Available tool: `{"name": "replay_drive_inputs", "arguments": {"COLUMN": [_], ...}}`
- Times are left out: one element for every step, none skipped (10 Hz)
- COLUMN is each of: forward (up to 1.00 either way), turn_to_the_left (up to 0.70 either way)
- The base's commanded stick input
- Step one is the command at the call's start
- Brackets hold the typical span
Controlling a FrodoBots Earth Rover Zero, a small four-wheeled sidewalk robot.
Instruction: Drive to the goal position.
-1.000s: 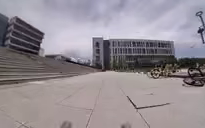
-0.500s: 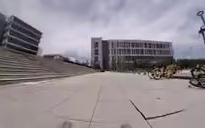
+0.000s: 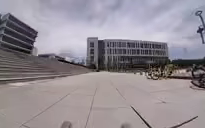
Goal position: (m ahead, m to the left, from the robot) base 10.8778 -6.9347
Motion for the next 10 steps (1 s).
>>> {"name": "replay_drive_inputs", "arguments": {"forward": [0.70,0.70,0.70,0.70,0.70,0.70,0.70,0.70,0.70,0.70], "turn_to_the_left": [0.00,0.00,0.00,0.00,0.00,0.00,0.00,0.00,0.00,0.00]}}
